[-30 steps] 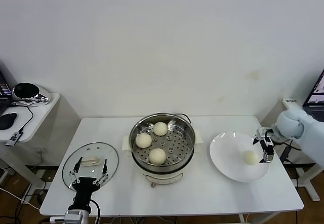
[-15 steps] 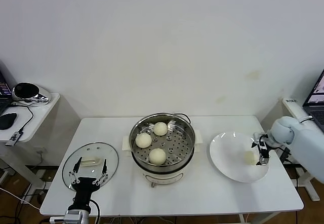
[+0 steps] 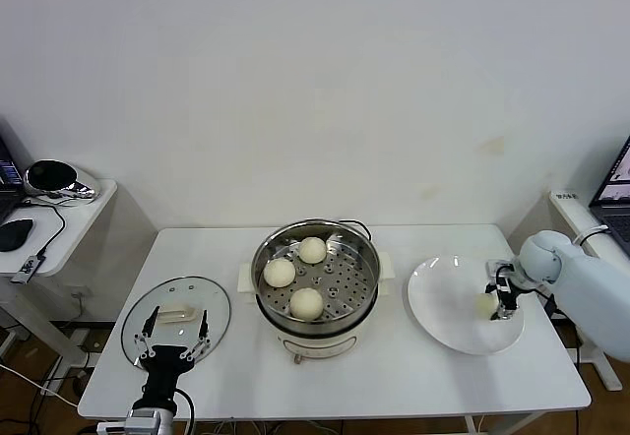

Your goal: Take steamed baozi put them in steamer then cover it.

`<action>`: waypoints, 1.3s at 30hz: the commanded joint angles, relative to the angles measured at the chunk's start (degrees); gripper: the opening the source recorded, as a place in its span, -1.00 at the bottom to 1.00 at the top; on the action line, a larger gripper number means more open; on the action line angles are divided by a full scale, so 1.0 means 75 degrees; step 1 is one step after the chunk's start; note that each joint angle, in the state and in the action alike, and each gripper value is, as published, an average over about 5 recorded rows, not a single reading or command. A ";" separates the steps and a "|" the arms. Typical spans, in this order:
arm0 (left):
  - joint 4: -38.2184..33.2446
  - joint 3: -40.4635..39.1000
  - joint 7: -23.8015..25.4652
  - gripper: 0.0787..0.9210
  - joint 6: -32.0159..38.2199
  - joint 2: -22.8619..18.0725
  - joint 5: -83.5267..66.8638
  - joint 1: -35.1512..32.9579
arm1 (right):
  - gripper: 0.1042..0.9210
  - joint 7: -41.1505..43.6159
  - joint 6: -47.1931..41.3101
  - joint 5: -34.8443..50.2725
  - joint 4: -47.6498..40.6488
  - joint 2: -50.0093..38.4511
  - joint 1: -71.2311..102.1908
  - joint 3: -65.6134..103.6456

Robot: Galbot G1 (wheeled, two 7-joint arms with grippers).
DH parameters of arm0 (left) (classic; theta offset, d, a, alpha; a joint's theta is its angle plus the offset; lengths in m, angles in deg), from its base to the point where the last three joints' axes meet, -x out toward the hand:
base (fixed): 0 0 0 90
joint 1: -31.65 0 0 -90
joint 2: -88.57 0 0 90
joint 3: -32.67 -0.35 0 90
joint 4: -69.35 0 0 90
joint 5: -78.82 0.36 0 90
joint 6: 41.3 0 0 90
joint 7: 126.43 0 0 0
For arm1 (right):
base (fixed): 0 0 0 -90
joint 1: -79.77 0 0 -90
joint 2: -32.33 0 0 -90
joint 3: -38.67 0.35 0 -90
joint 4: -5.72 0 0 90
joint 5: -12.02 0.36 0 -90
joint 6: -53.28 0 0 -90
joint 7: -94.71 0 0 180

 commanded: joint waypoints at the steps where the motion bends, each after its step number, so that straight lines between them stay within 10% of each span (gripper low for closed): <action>1: -0.0025 0.0019 -0.0011 0.77 0.0004 0.0013 -0.0007 -0.0010 | 0.25 0.0050 -0.0124 0.0404 0.0666 -0.0449 -0.0498 -0.0627; 11: -0.0021 -0.0029 -0.0009 0.77 -0.0013 0.0026 -0.0013 0.0054 | 0.24 0.0046 -0.0985 0.2638 0.2722 -0.1430 -0.4310 -0.3600; 21: -0.0075 -0.0034 -0.0011 0.77 -0.0044 0.0116 -0.0041 0.0108 | 0.27 -0.0818 -0.2358 0.5669 0.4110 0.0221 -0.8122 -0.6533; 39: -0.0175 0.0134 -0.0093 0.77 -0.0014 -0.0017 -0.0010 0.0047 | 0.28 -0.2368 -0.4166 0.7624 0.3479 0.3202 -0.6460 -0.6246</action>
